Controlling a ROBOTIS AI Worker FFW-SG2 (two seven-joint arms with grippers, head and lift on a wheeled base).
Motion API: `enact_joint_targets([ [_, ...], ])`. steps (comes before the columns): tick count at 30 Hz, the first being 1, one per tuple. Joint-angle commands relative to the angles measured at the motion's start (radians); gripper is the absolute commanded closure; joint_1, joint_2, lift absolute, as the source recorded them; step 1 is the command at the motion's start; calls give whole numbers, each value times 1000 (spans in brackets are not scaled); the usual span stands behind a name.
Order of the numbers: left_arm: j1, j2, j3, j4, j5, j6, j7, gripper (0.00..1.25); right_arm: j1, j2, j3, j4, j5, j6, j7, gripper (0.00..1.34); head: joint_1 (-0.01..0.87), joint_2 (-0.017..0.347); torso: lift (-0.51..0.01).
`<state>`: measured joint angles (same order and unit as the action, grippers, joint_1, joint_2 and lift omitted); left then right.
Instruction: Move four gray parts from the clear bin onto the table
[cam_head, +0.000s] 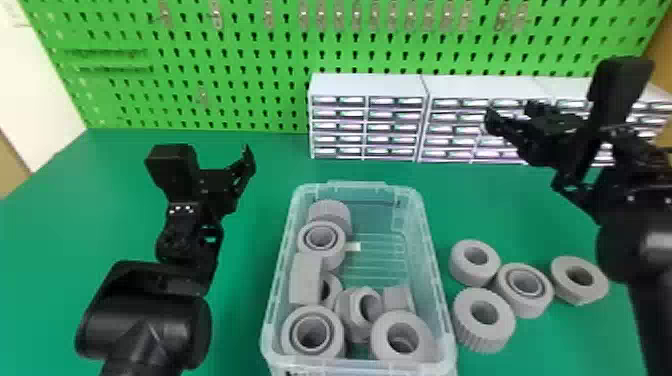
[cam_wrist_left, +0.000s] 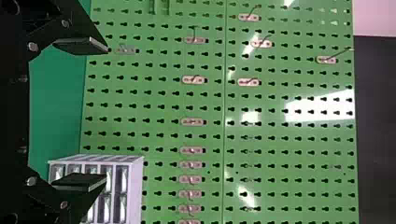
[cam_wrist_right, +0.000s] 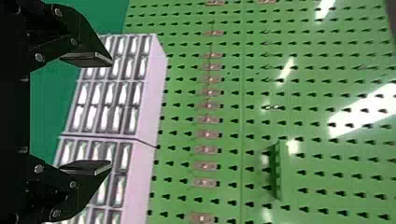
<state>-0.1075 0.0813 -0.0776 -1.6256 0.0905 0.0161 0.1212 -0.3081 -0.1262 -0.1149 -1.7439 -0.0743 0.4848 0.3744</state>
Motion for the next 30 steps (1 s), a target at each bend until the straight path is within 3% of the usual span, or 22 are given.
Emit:
enact_joint_targets([
  [1,-14,0,-11,-3,-2,-10,0,295,49,14,-11,3,-27,-146,-26,489,693,72,-52],
  [4,-20,0,-13,-13,-9,-13,-2,294,75,30,-38,9,-30,-221,-32,489,693,72,-52],
  [12,-21,0,2,-36,-26,-18,-8,295,110,33,-38,66,-75,-356,-54,489,693,72,-52],
  [30,12,-5,28,-74,-35,-39,-11,295,127,57,-25,67,-62,-361,-95,490,693,72,-52],
])
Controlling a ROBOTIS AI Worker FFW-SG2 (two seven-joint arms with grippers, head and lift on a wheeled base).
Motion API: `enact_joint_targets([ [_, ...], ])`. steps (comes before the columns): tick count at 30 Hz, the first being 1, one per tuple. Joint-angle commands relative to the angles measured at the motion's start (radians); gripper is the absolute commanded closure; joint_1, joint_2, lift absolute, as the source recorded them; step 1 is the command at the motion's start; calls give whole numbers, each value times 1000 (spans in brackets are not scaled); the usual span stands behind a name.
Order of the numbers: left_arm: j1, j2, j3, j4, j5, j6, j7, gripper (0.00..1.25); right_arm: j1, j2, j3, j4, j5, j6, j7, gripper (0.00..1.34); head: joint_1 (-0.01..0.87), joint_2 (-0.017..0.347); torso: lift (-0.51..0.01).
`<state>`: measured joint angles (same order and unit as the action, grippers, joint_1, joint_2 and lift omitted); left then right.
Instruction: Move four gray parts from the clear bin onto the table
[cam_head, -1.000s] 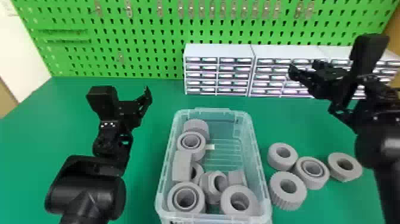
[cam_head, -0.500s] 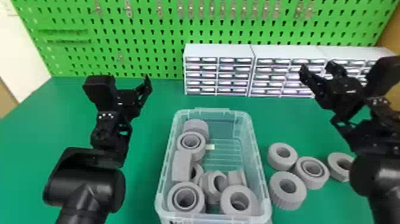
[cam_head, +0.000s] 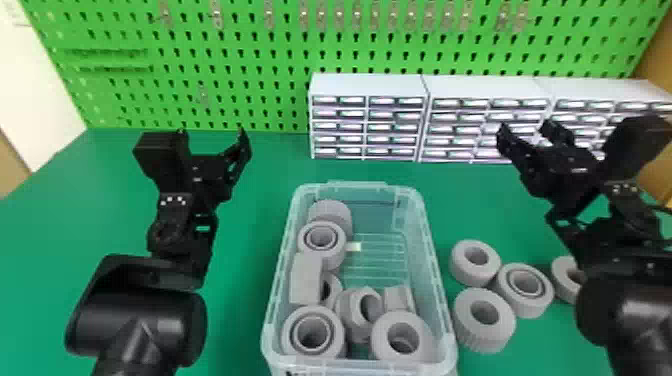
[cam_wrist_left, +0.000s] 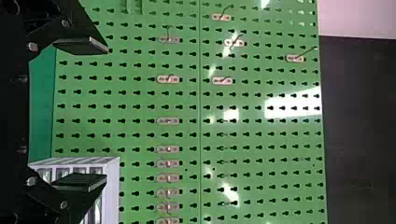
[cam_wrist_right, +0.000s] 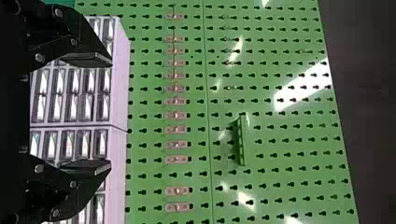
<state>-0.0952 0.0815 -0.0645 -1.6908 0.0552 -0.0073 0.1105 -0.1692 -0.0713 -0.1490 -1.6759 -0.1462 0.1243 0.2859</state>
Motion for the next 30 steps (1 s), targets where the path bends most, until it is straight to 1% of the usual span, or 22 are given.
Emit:
enact_joint_targets([
  [1,-1,-8,17,-9,0,-17,0,295,-15,-1,12,-1,14,0,-7,490,693,72,-52],
  [6,-4,-12,5,-6,-3,-25,0,295,5,-2,11,-5,16,0,-8,490,693,72,-52],
  [9,-3,-29,5,-1,-11,-26,0,295,19,-12,12,-19,27,0,-13,490,693,72,-52],
  [13,-14,-40,23,-1,-23,-31,-18,295,16,-10,20,-22,40,8,-22,490,693,72,-52],
  [16,-21,-40,31,-1,-21,-31,-25,295,4,-12,29,-22,54,11,-25,490,693,72,-52],
  [21,-32,-40,32,-4,-35,-34,-32,295,-7,-13,20,-30,50,9,-25,490,693,72,-52],
  [23,-34,-40,38,-6,-35,-43,-34,295,-12,-8,16,-33,50,9,-27,490,693,72,-52],
  [30,-31,-39,52,-17,-31,-53,-40,295,-30,-7,5,-33,62,9,-31,489,693,72,-52],
])
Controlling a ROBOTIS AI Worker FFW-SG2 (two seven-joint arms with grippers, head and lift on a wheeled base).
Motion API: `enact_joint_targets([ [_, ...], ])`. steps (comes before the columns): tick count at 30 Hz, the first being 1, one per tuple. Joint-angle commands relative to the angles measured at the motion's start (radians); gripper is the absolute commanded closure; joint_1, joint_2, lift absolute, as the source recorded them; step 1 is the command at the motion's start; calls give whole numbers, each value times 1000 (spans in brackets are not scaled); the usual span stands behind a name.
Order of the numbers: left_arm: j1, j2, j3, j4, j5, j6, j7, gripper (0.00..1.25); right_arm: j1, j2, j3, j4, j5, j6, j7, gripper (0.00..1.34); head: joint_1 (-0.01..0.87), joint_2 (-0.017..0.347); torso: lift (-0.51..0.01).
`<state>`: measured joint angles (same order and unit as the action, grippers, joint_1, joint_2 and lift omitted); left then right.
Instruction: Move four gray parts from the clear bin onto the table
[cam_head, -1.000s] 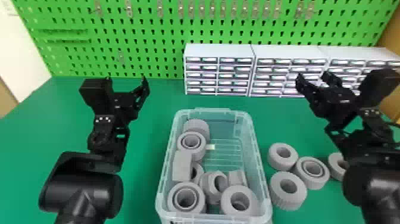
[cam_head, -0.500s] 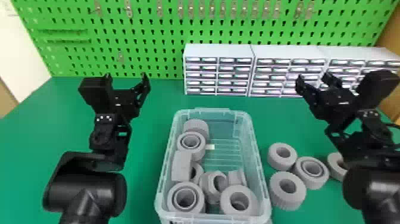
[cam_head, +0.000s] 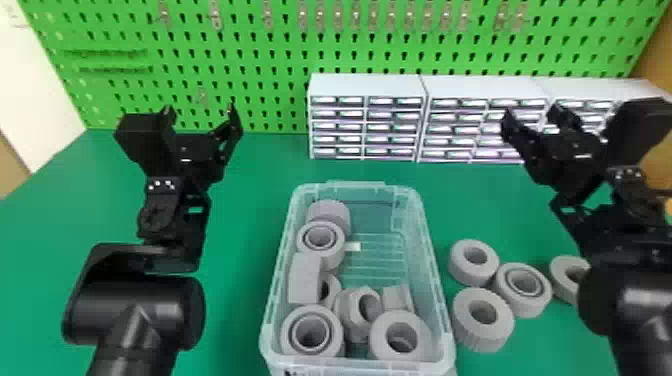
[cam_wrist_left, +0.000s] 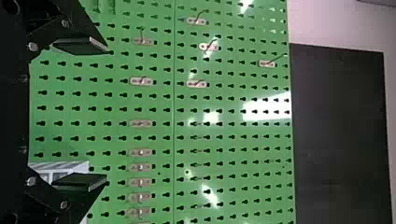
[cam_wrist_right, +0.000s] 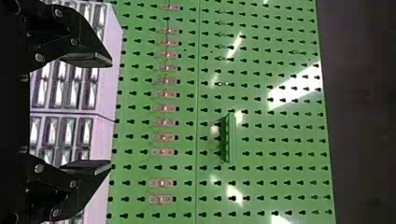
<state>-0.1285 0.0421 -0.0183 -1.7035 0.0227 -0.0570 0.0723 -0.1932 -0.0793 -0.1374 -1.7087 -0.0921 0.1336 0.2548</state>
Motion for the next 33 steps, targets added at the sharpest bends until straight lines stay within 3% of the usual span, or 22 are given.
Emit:
enact_joint_targets([
  [1,6,1,6,-4,2,-3,-2,295,-5,1,-7,0,8,0,0,489,693,72,-52],
  [9,1,1,14,1,2,-3,-2,295,-11,-10,30,-3,19,-2,-3,489,693,72,-52],
  [21,-3,-5,-17,36,29,-3,-2,295,34,-19,10,-54,35,21,-6,490,693,72,-52],
  [33,10,-45,8,51,8,-3,-9,295,74,-11,-38,-54,51,32,-51,490,693,72,-52],
])
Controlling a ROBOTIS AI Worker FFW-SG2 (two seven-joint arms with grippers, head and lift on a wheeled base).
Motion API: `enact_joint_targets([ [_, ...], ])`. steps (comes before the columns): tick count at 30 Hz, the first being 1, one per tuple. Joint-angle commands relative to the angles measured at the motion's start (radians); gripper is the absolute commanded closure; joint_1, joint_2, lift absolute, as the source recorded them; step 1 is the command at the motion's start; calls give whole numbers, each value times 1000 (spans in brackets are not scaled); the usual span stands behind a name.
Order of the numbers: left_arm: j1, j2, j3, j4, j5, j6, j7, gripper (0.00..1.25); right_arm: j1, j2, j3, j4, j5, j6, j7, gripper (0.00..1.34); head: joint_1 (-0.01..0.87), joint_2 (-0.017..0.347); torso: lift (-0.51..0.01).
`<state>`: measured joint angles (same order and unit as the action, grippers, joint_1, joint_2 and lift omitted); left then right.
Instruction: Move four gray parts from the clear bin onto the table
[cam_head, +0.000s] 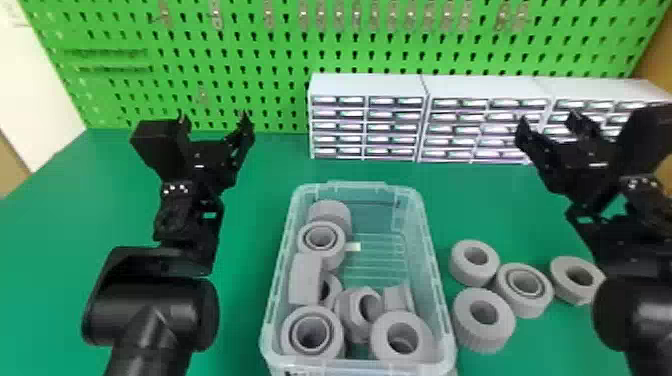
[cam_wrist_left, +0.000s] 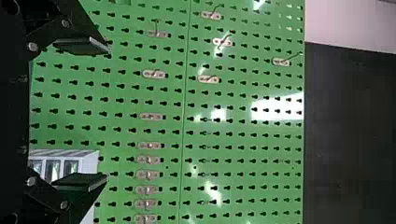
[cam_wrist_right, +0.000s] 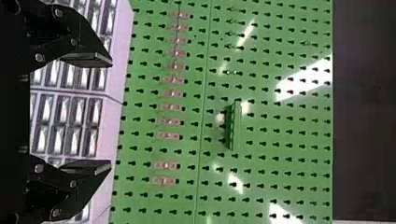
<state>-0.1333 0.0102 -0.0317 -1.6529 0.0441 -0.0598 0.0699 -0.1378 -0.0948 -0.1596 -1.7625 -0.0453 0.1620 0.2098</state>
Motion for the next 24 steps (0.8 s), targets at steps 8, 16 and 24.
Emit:
enact_joint_targets([
  [8,0,-13,32,16,-13,0,-36,295,38,9,-31,0,5,17,-9,490,693,72,-52],
  [16,4,-13,18,28,0,0,-36,295,63,13,-60,-23,13,17,-9,492,693,72,-52],
  [24,-2,-13,32,28,2,0,-36,295,55,12,-69,-23,16,17,-9,492,693,72,-52],
])
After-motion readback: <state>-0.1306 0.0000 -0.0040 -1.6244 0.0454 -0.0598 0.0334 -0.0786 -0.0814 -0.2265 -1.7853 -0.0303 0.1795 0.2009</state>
